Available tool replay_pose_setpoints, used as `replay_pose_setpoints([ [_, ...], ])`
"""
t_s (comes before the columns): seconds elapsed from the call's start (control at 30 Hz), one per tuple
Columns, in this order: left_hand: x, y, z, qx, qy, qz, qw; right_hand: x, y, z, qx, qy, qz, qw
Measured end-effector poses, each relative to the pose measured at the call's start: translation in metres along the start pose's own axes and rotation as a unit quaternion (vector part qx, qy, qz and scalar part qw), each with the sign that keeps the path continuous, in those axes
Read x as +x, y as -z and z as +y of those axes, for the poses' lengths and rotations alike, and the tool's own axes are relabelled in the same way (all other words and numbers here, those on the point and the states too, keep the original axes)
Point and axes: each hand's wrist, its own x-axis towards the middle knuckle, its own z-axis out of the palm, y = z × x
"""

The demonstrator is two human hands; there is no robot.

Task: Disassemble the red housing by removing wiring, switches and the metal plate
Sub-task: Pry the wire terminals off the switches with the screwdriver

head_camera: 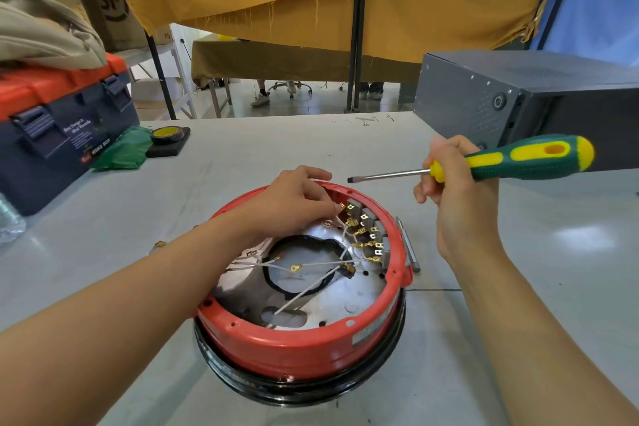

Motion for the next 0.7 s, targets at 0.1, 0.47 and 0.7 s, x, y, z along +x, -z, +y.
replay_pose_setpoints([
  [0.1, -0.002, 0.005, -0.001, -0.056, 0.000, 0.009, 0.998, -0.004, -0.002, 0.005, -0.075, 0.018, -0.019, 0.997],
  [0.47, -0.020, 0.040, -0.013, -0.257, 0.034, 0.119, 0.959, -0.017, -0.013, 0.020, -0.118, -0.002, -0.161, 0.980],
  [0.7, -0.058, 0.078, -0.059, -0.325, 0.112, 0.232, 0.910, -0.017, -0.013, 0.021, -0.138, -0.004, -0.147, 0.979],
])
